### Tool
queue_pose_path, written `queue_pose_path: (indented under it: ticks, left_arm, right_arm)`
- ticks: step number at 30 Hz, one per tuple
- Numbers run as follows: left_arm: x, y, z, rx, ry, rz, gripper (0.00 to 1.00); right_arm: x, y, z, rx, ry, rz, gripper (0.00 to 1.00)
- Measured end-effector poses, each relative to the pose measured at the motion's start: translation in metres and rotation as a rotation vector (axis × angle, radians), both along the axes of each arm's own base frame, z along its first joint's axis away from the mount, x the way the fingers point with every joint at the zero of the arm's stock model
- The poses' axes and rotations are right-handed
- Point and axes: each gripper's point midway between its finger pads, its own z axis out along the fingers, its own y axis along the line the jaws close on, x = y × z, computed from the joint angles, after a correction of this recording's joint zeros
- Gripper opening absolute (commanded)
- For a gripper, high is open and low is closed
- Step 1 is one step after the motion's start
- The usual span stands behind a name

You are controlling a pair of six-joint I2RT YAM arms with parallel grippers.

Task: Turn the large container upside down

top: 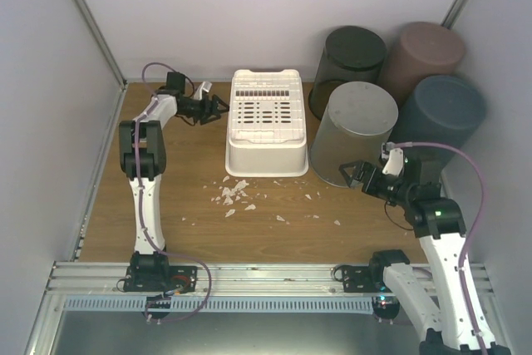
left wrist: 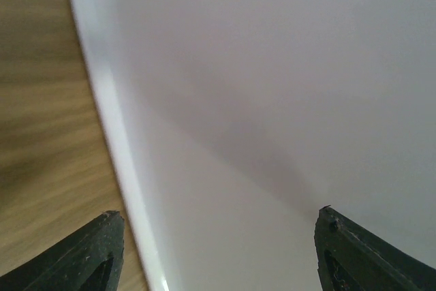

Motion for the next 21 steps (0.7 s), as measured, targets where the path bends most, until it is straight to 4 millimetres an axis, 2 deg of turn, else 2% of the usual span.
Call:
queue_pose_path:
  ticks: [7,12,17,19,21]
  left_arm:
    - [0.014,-0.026,0.027,-0.010,-0.080,-0.034,0.77]
    - [0.016,-0.026,0.027,0.006,-0.086,-0.031,0.77]
    - [0.012,-0.009,0.021,0.035,-0.069,-0.017,0.76]
    - [0.009,0.006,0.019,0.054,-0.056,0.003,0.76]
    - [0.004,0.034,0.022,0.076,-0.052,0.043,0.76]
  right_arm:
    - [0.007,0.001,0.000,-0.011,-0.028,0.010,1.00]
    - [0.005,0.000,0.008,-0.024,-0.076,0.024,1.00]
    - [0.003,-0.001,0.026,-0.053,-0.141,0.035,1.00]
    - [0.002,-0.003,0.041,-0.064,-0.188,0.034,1.00]
    - [0.001,-0.004,0.053,-0.070,-0.232,0.028,0.99]
